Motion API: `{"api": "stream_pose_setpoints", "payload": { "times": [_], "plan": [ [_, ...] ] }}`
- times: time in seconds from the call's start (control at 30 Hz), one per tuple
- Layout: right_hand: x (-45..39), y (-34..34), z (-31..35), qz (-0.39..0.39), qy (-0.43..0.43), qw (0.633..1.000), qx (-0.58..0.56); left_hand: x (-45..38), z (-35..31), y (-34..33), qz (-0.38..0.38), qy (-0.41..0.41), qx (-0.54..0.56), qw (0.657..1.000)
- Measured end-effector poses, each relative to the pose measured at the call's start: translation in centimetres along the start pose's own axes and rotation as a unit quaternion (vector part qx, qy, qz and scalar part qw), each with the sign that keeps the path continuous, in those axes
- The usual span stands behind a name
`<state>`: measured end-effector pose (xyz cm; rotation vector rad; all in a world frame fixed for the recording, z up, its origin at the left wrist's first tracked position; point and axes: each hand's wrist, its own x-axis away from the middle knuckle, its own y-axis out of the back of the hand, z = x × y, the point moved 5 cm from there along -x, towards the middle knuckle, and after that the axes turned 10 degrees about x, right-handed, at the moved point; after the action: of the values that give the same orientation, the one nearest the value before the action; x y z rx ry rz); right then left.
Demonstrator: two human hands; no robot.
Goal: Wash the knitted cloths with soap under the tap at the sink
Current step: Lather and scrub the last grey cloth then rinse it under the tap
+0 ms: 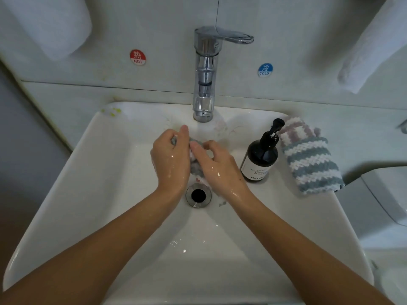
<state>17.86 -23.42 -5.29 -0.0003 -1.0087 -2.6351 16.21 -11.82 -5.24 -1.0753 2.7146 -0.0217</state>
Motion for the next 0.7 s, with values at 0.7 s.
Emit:
{"api": "stream_pose_setpoints", "payload": {
  "times": [0.7],
  "plan": [
    [-0.7, 0.1, -1.6, -0.094, -0.04, 0.966, -0.238, 3.7, 0.1, -3.0, 0.161, 0.046, -0.021, 0.986]
  ]
}}
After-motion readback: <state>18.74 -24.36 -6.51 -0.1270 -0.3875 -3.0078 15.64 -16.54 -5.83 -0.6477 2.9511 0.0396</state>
